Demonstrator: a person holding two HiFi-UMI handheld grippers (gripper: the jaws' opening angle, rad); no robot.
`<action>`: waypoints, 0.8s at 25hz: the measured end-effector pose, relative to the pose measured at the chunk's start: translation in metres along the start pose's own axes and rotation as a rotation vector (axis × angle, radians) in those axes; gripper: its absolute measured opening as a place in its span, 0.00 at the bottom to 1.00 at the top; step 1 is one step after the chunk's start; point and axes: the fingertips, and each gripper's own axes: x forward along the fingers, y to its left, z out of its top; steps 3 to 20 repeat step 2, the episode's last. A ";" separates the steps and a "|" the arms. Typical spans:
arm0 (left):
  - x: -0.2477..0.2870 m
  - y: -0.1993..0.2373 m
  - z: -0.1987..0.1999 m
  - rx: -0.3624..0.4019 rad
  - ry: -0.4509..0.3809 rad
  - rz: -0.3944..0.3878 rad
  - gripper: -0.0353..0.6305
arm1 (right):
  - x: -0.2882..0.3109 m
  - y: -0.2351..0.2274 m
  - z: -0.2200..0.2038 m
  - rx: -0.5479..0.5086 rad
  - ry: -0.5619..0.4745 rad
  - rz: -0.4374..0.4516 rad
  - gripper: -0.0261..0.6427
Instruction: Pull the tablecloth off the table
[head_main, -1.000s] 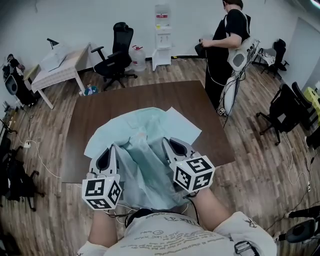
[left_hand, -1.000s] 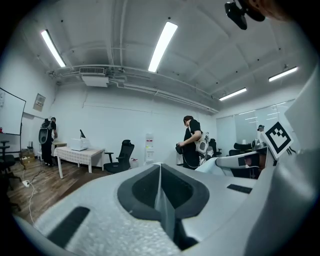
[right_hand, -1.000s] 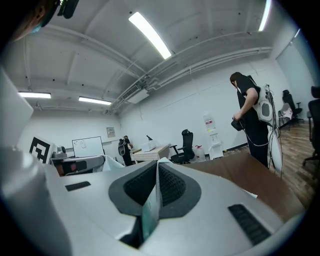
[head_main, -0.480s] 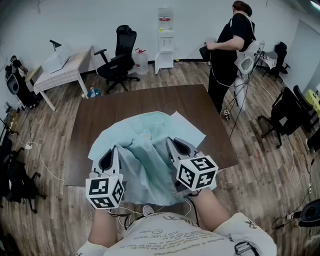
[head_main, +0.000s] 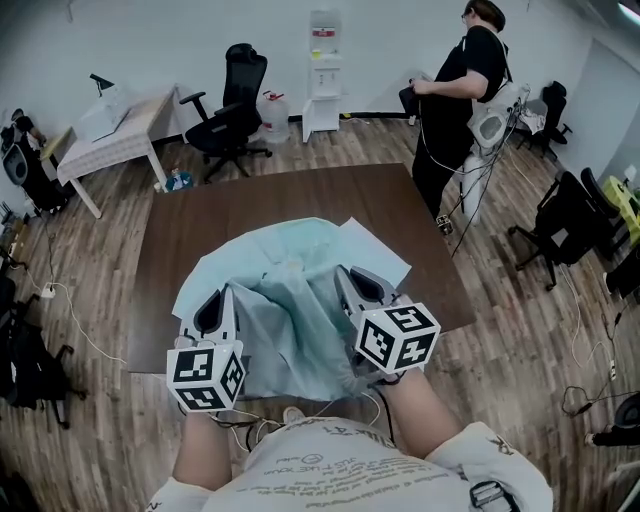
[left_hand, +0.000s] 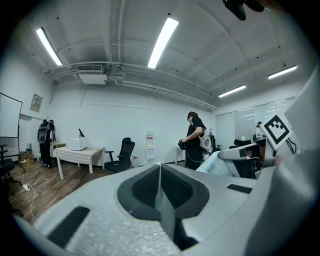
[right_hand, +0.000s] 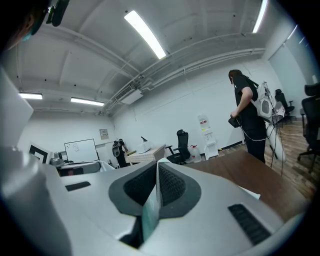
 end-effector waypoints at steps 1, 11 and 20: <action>0.001 0.002 -0.001 -0.002 0.001 0.000 0.06 | 0.002 0.000 -0.001 0.000 0.001 -0.002 0.06; 0.002 0.004 -0.002 -0.003 0.002 0.000 0.06 | 0.003 0.000 -0.002 -0.001 0.002 -0.004 0.06; 0.002 0.004 -0.002 -0.003 0.002 0.000 0.06 | 0.003 0.000 -0.002 -0.001 0.002 -0.004 0.06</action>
